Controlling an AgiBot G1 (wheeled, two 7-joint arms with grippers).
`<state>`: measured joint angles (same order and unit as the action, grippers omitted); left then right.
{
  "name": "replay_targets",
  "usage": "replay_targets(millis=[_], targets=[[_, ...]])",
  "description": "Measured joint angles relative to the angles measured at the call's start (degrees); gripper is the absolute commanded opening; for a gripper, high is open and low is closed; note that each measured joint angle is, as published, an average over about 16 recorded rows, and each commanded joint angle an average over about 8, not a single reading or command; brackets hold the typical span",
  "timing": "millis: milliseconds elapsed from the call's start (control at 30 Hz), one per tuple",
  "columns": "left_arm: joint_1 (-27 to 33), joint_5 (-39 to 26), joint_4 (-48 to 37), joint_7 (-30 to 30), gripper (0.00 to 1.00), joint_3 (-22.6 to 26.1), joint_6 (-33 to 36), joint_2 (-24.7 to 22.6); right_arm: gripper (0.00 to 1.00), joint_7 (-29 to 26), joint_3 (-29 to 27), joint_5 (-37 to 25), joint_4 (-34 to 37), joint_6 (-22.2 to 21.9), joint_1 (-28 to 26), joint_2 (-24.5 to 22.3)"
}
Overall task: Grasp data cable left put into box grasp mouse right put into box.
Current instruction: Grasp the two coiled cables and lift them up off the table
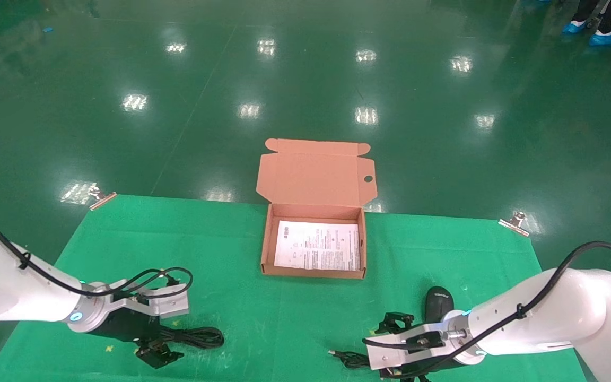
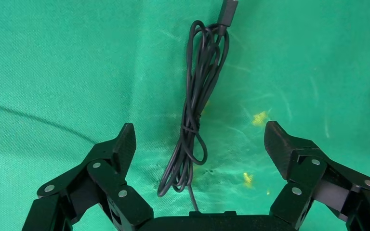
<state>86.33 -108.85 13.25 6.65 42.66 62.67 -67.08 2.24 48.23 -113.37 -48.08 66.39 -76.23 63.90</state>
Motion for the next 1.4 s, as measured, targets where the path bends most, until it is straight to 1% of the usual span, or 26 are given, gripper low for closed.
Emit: replay_targets(millis=[1400], targets=[[-0.29,-0.24,1.34,-0.15,0.0,0.26,0.41,0.24,0.0,-0.52,-0.18,0.04,-0.86,0.25,-0.1,-0.46]])
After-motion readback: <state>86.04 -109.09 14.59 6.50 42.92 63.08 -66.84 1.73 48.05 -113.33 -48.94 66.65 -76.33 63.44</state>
